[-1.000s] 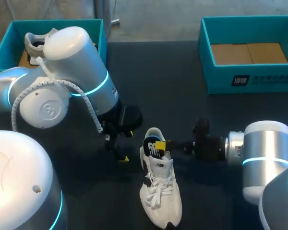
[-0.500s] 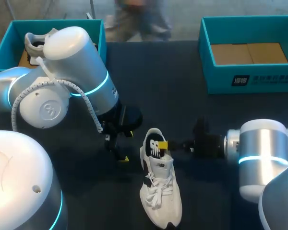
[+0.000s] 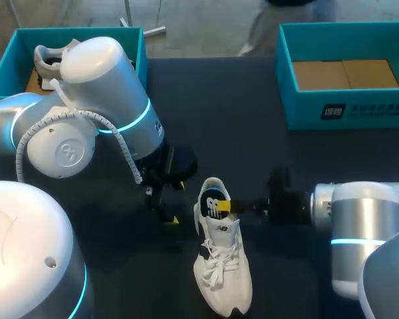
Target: Take the shoe out of the shoebox, open the shoe tongue, remove and reinsert the insole, then place the shoe into the shoebox
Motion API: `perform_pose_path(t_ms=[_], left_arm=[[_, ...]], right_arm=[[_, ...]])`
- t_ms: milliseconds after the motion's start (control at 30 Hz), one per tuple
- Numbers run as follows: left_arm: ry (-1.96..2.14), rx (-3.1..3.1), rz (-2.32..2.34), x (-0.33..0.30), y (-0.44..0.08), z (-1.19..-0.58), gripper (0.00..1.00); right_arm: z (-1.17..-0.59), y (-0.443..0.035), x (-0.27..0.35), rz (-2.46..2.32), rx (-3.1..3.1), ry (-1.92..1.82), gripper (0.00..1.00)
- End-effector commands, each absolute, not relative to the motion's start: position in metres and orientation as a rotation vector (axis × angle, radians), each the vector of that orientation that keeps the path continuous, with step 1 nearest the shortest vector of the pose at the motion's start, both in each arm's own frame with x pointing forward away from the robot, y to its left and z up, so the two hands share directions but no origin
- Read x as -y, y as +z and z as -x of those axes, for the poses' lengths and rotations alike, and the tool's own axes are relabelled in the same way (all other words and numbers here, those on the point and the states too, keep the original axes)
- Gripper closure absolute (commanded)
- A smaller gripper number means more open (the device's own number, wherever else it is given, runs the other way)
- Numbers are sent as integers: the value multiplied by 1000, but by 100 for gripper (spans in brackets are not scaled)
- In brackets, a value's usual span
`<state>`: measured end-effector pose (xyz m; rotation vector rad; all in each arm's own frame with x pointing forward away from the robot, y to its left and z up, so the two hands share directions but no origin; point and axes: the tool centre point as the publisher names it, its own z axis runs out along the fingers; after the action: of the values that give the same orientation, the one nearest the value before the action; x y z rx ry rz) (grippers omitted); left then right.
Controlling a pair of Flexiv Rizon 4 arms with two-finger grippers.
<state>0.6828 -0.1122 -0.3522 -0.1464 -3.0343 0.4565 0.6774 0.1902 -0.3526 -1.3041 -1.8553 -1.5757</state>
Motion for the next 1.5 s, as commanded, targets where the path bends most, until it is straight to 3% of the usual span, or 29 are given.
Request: perform_pose_path(t_ms=[33, 867, 1500], left_arm=[[454, 3036, 145, 112, -352, -682, 0], [454, 3036, 145, 112, -352, -682, 0], [445, 3002, 184, 92, -336, -698, 0]], right_arm=[[-676, -346, -189, 1303, 1864, -1619, 0], [-681, -309, -171, 1260, 1980, -1640, 0], [-670, -291, -141, 1411, 2184, -1432, 0]])
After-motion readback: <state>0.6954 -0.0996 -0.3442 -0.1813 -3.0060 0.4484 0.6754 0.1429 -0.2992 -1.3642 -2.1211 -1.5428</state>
